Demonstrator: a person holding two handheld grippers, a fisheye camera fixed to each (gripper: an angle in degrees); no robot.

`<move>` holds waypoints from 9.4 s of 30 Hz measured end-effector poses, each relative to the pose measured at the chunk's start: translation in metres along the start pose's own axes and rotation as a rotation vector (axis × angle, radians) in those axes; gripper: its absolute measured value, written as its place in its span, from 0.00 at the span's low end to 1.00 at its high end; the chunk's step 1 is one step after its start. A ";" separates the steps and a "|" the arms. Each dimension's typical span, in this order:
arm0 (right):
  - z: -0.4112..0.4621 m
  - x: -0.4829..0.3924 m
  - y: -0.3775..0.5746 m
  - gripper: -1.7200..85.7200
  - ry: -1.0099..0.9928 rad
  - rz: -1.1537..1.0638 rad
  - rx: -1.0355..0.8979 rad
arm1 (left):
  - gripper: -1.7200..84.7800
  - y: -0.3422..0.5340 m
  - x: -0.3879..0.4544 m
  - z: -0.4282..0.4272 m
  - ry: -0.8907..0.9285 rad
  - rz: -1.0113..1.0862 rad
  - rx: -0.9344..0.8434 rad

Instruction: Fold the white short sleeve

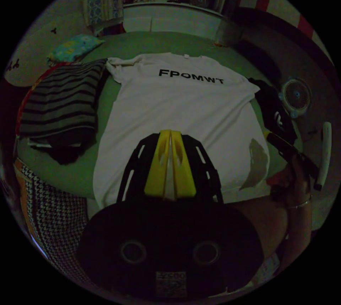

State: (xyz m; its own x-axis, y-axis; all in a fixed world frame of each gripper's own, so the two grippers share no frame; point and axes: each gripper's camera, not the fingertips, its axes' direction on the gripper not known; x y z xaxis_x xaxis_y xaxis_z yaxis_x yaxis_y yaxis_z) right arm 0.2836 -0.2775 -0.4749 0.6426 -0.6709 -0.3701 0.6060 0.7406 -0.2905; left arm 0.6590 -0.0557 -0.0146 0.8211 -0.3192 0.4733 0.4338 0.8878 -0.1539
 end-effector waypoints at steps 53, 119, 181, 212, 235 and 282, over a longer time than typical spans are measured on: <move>-0.002 -0.040 0.027 0.01 0.056 -0.094 -0.006 | 0.02 0.025 -0.030 -0.007 0.068 0.014 -0.025; 0.024 0.059 0.003 0.01 0.010 -0.446 -0.142 | 0.21 0.026 -0.343 0.080 0.057 -0.125 -0.109; 0.011 -0.099 -0.023 0.01 0.046 -0.322 0.059 | 0.02 0.002 -0.259 0.056 -0.122 -0.135 0.043; 0.076 -0.203 -0.043 0.01 0.016 -0.287 -0.102 | 0.03 -0.014 -0.237 0.043 0.035 -0.205 0.019; 0.127 -0.230 -0.080 0.01 0.008 -0.258 -0.160 | 0.04 -0.061 -0.246 0.054 0.028 -0.178 -0.011; 0.243 -0.452 -0.213 0.08 -0.280 -0.570 -0.159 | 0.10 -0.264 -0.447 0.097 0.174 -0.468 0.297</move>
State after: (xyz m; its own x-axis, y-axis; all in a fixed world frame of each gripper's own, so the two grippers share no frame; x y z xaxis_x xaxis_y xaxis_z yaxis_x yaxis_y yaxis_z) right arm -0.0223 -0.1408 -0.0311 0.3525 -0.9283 0.1182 0.8246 0.2484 -0.5082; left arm 0.1416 -0.1150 -0.1016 0.6268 -0.7275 0.2789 0.6632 0.6861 0.2992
